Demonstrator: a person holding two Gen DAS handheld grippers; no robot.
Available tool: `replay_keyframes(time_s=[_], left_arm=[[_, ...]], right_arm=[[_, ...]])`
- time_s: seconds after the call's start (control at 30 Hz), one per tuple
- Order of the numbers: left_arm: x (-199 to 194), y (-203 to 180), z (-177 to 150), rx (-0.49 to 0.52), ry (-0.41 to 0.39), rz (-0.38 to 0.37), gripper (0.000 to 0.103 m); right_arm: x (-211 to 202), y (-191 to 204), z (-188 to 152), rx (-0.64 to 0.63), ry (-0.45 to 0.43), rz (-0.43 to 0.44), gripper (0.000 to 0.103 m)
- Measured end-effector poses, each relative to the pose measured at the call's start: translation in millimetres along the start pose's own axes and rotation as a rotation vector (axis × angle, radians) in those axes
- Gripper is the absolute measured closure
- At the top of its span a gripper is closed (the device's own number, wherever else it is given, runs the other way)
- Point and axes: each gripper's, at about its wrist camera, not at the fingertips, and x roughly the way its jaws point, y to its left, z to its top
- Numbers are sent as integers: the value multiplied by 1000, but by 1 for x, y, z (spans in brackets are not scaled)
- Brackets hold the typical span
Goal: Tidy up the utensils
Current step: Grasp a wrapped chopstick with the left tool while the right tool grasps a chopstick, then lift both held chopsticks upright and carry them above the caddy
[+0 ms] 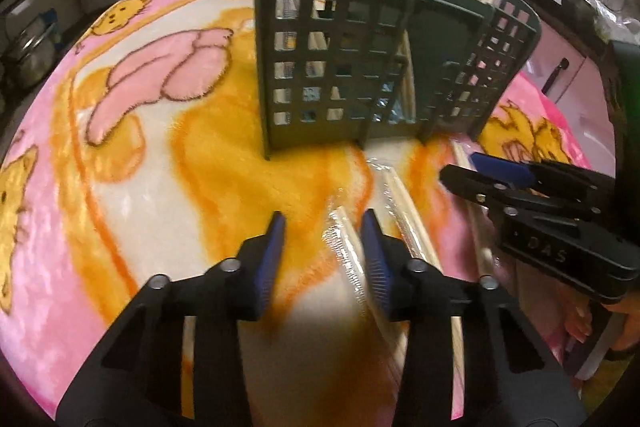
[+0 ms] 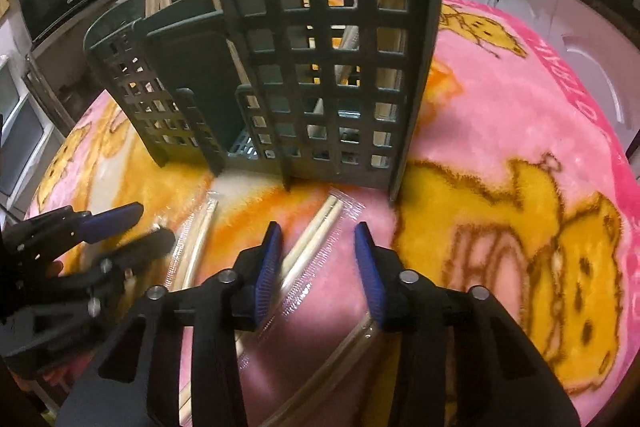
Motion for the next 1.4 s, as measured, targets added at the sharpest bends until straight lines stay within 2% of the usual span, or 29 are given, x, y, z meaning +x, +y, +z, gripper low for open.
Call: replay_keyframes(time_s=[0.13, 0.23, 0.43, 0.67, 0.97, 1.4], left_arm=[[-1, 6, 0, -11, -5, 10, 90], [-2, 12, 1, -29, -3, -5, 94], [-11, 20, 4, -76, -7, -73, 99], [-47, 13, 15, -68, -99, -106, 100], [-105, 3, 43, -46, -250, -137, 101], [-176, -12, 80, -24, -471, -157, 101]], right_arm=[[-4, -10, -1, 48, -1, 19, 87], [-8, -13, -1, 73, -5, 43, 97], [-26, -16, 0, 105, -32, 152, 97], [-75, 3, 10, 42, -142, 236, 97], [-150, 17, 25, -55, -346, 254, 97], [-211, 7, 28, -82, -564, 212, 97]])
